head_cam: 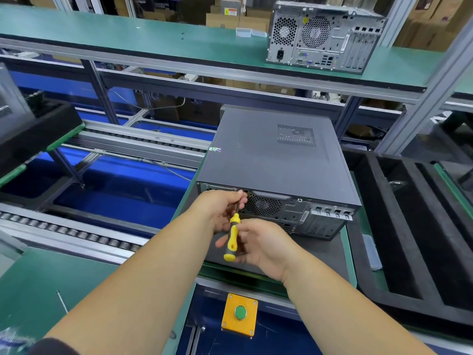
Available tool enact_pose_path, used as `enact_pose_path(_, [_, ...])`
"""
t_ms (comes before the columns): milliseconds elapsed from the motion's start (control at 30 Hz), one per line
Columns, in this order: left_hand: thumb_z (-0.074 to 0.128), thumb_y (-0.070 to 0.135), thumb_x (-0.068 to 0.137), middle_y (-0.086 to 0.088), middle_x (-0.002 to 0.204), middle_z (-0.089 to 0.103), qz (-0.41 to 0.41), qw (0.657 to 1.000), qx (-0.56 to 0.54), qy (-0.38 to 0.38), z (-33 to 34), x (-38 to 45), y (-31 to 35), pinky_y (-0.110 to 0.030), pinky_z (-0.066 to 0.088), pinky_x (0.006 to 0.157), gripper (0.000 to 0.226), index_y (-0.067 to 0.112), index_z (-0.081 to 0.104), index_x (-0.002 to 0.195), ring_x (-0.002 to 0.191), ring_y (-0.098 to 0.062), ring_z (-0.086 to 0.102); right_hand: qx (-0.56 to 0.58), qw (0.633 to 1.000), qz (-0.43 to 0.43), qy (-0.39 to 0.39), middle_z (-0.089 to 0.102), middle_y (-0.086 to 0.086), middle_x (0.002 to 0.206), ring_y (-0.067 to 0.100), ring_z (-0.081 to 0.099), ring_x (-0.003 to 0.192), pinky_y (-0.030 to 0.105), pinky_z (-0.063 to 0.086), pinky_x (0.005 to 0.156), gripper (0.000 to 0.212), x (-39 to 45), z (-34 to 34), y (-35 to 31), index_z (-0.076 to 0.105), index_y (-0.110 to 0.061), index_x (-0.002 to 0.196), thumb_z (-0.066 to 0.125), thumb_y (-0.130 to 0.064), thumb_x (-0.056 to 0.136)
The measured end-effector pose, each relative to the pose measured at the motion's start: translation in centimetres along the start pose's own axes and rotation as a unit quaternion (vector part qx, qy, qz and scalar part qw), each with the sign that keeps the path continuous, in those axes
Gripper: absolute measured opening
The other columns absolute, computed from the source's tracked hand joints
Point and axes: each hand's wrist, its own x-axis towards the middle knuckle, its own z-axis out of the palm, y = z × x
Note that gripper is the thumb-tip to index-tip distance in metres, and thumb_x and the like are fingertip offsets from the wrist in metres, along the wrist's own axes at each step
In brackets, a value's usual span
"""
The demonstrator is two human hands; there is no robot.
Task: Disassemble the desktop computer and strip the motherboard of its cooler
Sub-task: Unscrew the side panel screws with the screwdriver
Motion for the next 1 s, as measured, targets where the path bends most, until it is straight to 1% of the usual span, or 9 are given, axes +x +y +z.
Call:
enact_pose_path(100, [0.056,0.022,0.096,0.009,0.067,0.070,0.000,0.999,-0.036,-0.031,-0.3,0.0,-0.1,-0.024,0.040,0.060,0.020,0.015,0.070,0.084,0.064,-0.002,0.059,-0.035,0.999,-0.018,0.002,0.074,0.014,0.097,0.019,0.063,0.071,0.023,0.050,0.058,0.023,-0.3,-0.5,-0.1,0.060,-0.003,0.117,0.051,-0.014,0.099])
enact_pose_path(200, [0.050,0.021,0.097,-0.006,0.080,0.074,-0.023,0.994,-0.096,-0.048,-0.6,-0.1,0.2,-0.025,0.048,0.065,0.027,0.003,0.070,0.091,0.070,-0.013,0.065,-0.028,0.999,-0.023,0.017,0.074,0.013,0.090,0.016,0.059,0.062,0.020,0.047,0.053,0.009,0.0,-0.5,0.2,0.064,-0.010,0.100,0.060,-0.016,0.095])
enact_pose_path(267, [0.045,0.020,0.097,-0.010,0.082,0.074,-0.035,0.991,-0.122,-0.045,-0.7,-0.3,0.4,-0.027,0.050,0.064,0.031,-0.001,0.069,0.094,0.070,-0.017,0.067,-0.027,0.999,-0.019,0.031,0.071,0.013,0.086,0.015,0.057,0.059,0.020,0.045,0.050,0.004,0.4,-0.4,0.4,0.064,-0.014,0.092,0.066,-0.018,0.091])
enact_pose_path(400, [0.042,0.014,0.097,-0.011,0.080,0.074,-0.044,0.989,-0.136,-0.035,-0.4,-0.7,0.7,-0.026,0.051,0.065,0.031,-0.003,0.067,0.093,0.074,-0.017,0.067,-0.049,0.997,-0.014,0.055,0.066,0.001,0.069,0.011,0.054,0.052,0.019,0.040,0.046,0.015,0.8,-0.1,0.6,0.068,-0.017,0.093,0.073,-0.028,0.085])
enact_pose_path(533, [0.046,0.013,0.096,-0.010,0.075,0.073,-0.040,0.992,-0.118,-0.022,-0.2,-1.0,0.9,-0.026,0.051,0.070,0.027,-0.002,0.067,0.090,0.074,-0.017,0.067,-0.087,0.993,0.000,0.083,0.065,-0.005,0.065,0.006,0.048,0.046,0.017,0.031,0.039,0.023,1.0,0.0,0.3,0.071,-0.021,0.092,0.077,-0.040,0.080])
enact_pose_path(667, [0.050,0.017,0.096,-0.007,0.074,0.074,-0.036,0.994,-0.099,-0.015,-0.1,-0.9,0.9,-0.025,0.051,0.074,0.025,0.001,0.068,0.088,0.076,-0.016,0.066,-0.071,0.994,0.025,0.075,0.066,-0.003,0.066,0.005,0.043,0.044,0.015,0.029,0.036,0.016,1.2,-0.1,0.4,0.068,-0.021,0.091,0.074,-0.035,0.085])
enact_pose_path(800, [0.056,0.023,0.095,-0.004,0.072,0.073,-0.028,0.995,-0.093,-0.014,0.1,-0.7,0.7,-0.023,0.050,0.065,0.024,0.003,0.068,0.090,0.070,-0.012,0.065,-0.044,0.998,0.022,0.040,0.071,0.004,0.075,0.007,0.045,0.048,0.015,0.033,0.040,0.013,0.7,-0.4,0.2,0.063,-0.016,0.097,0.063,-0.028,0.094])
enact_pose_path(900, [0.057,0.026,0.095,-0.003,0.073,0.072,-0.023,0.995,-0.092,-0.011,0.2,-0.4,0.6,-0.024,0.048,0.063,0.025,0.004,0.067,0.090,0.071,-0.012,0.065,-0.004,1.000,0.016,0.000,0.071,0.010,0.081,0.010,0.050,0.054,0.017,0.039,0.046,0.015,0.1,-0.8,-0.4,0.060,-0.006,0.107,0.052,-0.015,0.099])
enact_pose_path(1000, [0.058,0.027,0.094,-0.002,0.071,0.073,-0.020,0.996,-0.086,-0.009,0.2,-0.1,0.5,-0.025,0.048,0.063,0.025,0.005,0.067,0.089,0.071,-0.012,0.065,-0.011,1.000,0.007,-0.001,0.069,0.012,0.082,0.009,0.050,0.052,0.016,0.039,0.047,0.015,-0.2,-1.1,-0.4,0.060,-0.004,0.110,0.053,-0.009,0.098])
